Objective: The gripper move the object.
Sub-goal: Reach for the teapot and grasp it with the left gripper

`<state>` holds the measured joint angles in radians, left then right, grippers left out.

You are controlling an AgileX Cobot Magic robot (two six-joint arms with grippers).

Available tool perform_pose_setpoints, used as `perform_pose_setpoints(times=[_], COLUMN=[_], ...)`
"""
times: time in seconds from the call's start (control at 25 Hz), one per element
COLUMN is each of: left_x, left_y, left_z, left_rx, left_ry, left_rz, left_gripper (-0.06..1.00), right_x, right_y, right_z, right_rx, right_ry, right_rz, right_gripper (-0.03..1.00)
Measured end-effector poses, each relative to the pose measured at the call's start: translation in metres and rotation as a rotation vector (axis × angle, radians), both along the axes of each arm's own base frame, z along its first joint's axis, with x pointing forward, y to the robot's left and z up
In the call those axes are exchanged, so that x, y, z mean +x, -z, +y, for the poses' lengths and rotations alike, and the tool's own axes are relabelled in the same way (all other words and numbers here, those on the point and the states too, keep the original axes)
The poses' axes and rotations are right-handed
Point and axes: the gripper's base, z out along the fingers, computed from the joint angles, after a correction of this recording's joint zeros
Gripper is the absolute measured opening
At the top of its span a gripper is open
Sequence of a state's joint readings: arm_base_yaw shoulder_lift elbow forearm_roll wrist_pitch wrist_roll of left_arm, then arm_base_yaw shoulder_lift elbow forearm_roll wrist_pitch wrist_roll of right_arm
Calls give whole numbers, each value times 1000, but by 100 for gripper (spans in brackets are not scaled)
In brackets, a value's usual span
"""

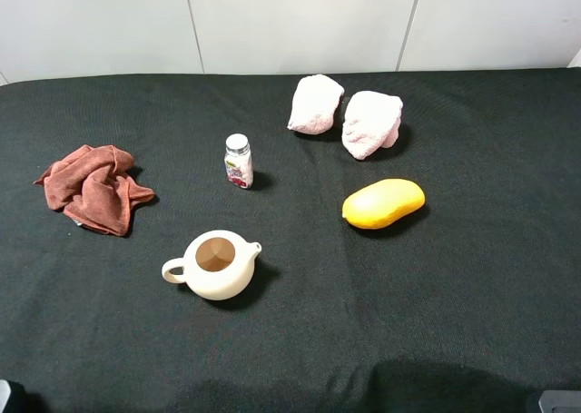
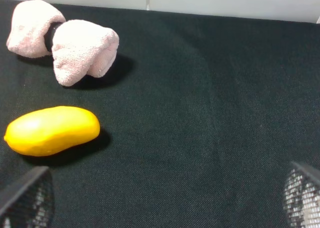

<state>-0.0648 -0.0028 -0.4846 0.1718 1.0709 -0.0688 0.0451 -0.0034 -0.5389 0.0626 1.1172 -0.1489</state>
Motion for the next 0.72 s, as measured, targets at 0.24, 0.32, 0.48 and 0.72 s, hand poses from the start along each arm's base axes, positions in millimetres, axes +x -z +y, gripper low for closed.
perform_pose_setpoints(times=[0.24, 0.32, 0.48, 0.72], left_x=[0, 0, 0, 0], left_y=[0, 0, 0, 0], left_z=[0, 0, 0, 0], left_rx=[0, 0, 0, 0], left_ry=[0, 0, 0, 0], left_rz=[0, 0, 0, 0], left_gripper=[76, 76, 76, 76], right_x=[0, 0, 0, 0], right_y=[0, 0, 0, 0], right_z=[0, 0, 0, 0], right_rx=[0, 0, 0, 0], right_ry=[0, 0, 0, 0], right_rz=[0, 0, 0, -1], right_gripper=[69, 69, 69, 69])
